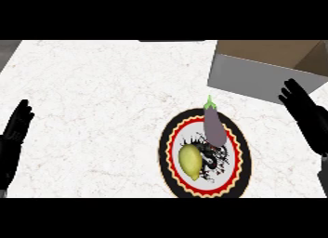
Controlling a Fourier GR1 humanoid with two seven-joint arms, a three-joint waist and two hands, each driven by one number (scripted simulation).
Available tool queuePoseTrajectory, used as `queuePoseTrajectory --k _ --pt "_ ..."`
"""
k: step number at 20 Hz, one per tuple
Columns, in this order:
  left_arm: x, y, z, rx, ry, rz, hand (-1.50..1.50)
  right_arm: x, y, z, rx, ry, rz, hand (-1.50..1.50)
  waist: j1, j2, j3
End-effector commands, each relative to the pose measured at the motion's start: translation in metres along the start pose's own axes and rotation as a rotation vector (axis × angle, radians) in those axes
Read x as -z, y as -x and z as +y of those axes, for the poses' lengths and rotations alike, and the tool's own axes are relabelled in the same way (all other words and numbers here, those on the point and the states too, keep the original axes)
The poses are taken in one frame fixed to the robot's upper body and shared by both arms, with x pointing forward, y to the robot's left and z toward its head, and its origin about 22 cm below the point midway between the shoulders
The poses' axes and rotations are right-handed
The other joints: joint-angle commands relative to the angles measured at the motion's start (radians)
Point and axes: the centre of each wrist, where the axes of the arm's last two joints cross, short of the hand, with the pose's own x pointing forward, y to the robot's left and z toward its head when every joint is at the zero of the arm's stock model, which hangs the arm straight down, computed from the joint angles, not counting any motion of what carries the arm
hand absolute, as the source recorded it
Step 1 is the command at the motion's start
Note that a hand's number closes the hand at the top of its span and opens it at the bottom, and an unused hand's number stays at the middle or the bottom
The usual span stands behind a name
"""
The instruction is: Pick the lemon from the plate and place it in the cardboard box
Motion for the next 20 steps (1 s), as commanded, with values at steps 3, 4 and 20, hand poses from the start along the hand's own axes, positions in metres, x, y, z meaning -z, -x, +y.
queuePoseTrajectory --k 3,4,20 --pt "0.015 -0.025 0.002 0.050 0.075 -0.115 0.00 -0.008 -0.071 0.012 -0.045 -0.060 -0.529 -1.50 -0.086 -0.023 -0.033" --pt "0.014 -0.024 -0.004 0.057 0.108 -0.137 0.00 -0.010 -0.094 0.019 -0.049 -0.078 -0.695 -1.50 -0.116 -0.034 -0.034" --pt "0.041 -0.057 -0.033 0.008 0.338 -0.256 0.00 -0.126 -0.054 0.051 -0.859 -0.057 -1.199 -1.50 -0.061 -0.004 -0.034"
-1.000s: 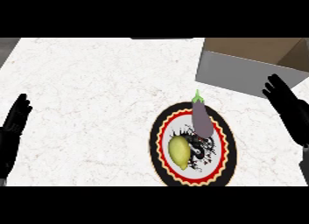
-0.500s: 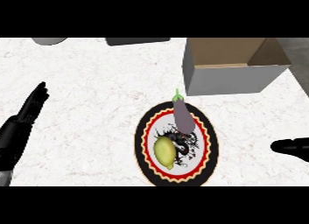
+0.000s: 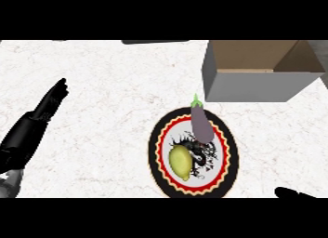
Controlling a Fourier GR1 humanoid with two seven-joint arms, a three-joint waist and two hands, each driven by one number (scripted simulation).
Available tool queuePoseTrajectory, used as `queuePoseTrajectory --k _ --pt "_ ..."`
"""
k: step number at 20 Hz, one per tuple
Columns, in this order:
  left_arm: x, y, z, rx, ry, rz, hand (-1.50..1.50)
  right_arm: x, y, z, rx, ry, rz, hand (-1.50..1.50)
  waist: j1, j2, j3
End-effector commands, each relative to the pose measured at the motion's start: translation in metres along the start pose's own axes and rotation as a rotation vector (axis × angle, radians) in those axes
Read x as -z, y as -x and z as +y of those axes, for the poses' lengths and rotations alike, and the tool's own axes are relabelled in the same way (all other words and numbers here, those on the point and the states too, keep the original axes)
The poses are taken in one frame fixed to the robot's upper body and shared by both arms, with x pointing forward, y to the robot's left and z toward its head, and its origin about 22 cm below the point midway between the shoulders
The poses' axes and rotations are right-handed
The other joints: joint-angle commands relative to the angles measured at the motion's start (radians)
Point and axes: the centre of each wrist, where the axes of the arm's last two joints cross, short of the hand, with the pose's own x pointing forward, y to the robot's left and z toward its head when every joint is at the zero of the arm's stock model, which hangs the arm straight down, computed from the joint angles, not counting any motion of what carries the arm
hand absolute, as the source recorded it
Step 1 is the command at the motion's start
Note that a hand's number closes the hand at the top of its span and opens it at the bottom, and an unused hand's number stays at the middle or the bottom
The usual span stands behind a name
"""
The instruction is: Pick the lemon from the plate and place it in the cardboard box
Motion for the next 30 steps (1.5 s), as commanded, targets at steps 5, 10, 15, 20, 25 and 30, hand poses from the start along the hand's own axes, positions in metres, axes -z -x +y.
queuePoseTrajectory --k 5,10,15,20,25,30 --pt "0.014 0.003 -0.003 -0.006 0.015 -0.007 0.00 -0.021 -0.058 0.014 -0.303 -0.304 0.045 -1.50 0.020 0.004 -0.006" --pt "0.020 -0.007 -0.004 0.006 0.048 -0.027 0.00 -0.021 -0.095 0.026 -0.418 -0.461 0.115 -1.50 0.035 0.003 -0.005" --pt "0.025 -0.005 -0.008 0.002 0.057 -0.025 0.00 -0.020 -0.121 0.049 -0.536 -0.533 0.190 -1.50 0.036 0.000 -0.005" --pt "0.029 -0.006 -0.013 -0.002 0.058 -0.024 0.00 -0.006 -0.149 0.085 -0.591 -0.583 0.280 -1.50 0.050 0.003 -0.004" --pt "0.031 0.008 -0.031 0.009 0.065 -0.040 0.00 0.004 -0.167 0.139 -0.593 -0.628 0.319 -1.50 0.055 0.007 -0.002" --pt "0.027 -0.007 -0.016 0.003 0.068 -0.026 0.00 0.003 -0.164 0.156 -0.636 -0.614 0.362 -1.50 0.063 0.006 -0.001"
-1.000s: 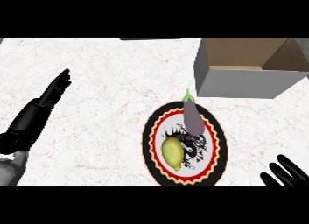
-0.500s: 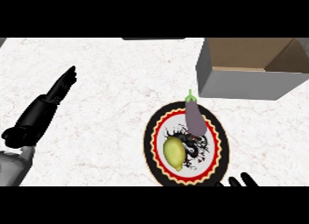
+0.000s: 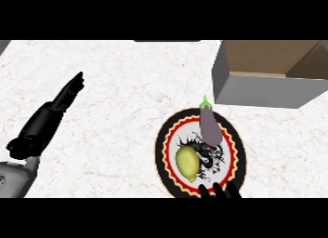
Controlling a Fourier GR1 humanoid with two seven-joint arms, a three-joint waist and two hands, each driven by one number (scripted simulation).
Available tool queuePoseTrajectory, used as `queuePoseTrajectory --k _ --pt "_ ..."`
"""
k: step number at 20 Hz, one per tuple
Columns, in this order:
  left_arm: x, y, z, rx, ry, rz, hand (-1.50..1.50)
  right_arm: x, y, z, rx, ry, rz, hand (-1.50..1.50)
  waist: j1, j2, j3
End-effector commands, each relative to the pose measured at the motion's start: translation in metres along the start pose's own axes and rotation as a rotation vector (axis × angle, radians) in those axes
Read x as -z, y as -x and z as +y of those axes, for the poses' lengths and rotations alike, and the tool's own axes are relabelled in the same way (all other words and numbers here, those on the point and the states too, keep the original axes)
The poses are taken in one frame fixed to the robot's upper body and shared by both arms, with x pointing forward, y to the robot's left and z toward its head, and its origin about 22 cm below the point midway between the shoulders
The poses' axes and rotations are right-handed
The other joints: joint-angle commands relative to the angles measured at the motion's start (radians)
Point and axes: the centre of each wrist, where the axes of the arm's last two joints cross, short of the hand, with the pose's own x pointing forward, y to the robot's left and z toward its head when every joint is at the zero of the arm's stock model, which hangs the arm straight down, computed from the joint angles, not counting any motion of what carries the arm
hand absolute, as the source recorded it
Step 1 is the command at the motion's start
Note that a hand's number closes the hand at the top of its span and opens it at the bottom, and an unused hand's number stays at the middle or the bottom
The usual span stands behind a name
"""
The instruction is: Pick the lemon from the plate and place it in the cardboard box
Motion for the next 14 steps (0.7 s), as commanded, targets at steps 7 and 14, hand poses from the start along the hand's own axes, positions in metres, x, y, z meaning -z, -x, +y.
queuePoseTrajectory --k 7,14 --pt "0.021 -0.011 -0.009 0.001 -0.003 0.004 0.00 0.034 -0.039 0.021 -0.026 0.032 0.032 -1.50 0.003 0.002 0.001" --pt "0.015 -0.002 -0.011 -0.001 0.001 -0.002 0.00 0.042 -0.048 0.015 -0.073 0.004 0.083 -1.50 0.001 0.002 0.001"
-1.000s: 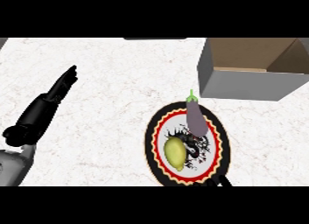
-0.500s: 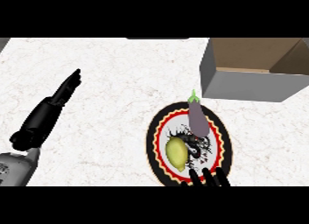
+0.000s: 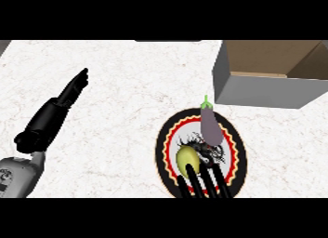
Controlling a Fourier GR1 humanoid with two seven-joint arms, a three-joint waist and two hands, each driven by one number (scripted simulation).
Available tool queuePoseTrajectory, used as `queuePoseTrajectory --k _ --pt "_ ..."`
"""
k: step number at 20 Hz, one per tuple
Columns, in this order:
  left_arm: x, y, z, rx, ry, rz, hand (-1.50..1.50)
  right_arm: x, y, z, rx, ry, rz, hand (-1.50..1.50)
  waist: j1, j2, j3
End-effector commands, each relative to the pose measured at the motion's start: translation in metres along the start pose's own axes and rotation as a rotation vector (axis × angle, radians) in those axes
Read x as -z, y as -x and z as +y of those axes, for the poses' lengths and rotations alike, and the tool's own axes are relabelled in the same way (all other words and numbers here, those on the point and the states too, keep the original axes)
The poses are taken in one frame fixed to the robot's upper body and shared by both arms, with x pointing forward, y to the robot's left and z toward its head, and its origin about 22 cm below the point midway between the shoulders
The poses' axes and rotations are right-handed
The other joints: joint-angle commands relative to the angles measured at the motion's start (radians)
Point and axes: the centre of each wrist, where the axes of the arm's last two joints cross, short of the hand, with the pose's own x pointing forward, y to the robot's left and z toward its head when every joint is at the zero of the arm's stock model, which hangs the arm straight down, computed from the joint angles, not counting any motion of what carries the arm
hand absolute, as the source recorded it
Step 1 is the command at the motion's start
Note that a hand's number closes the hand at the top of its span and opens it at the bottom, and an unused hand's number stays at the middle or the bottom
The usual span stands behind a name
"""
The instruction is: Pick the lemon from the plate and place it in the cardboard box
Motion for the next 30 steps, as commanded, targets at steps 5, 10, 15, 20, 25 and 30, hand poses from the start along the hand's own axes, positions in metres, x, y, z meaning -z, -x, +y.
queuePoseTrajectory --k 5,10,15,20,25,30 --pt "-0.003 -0.002 -0.008 -0.002 0.002 0.002 0.00 0.028 -0.016 0.014 0.004 -0.015 0.027 -1.50 0.003 0.000 0.000" --pt "-0.003 0.004 0.033 -0.003 0.001 -0.006 0.00 0.036 -0.005 0.037 0.018 -0.050 -0.007 -1.50 0.005 0.001 0.000" --pt "0.007 0.002 -0.008 -0.010 -0.008 0.004 0.00 0.028 -0.029 0.048 0.033 -0.057 -0.009 -1.50 0.000 0.000 0.000" --pt "0.001 0.012 0.015 -0.019 -0.011 -0.009 0.00 0.040 -0.005 0.063 0.000 -0.064 0.059 -1.50 0.000 0.001 0.000" --pt "0.009 0.003 0.000 -0.005 0.003 -0.007 0.00 0.074 -0.002 0.062 0.011 -0.072 0.059 -1.50 0.001 0.001 0.000" --pt "0.002 0.006 0.007 0.009 -0.002 -0.005 0.00 0.082 0.007 0.097 0.028 -0.113 0.030 -1.50 0.005 0.002 0.000"
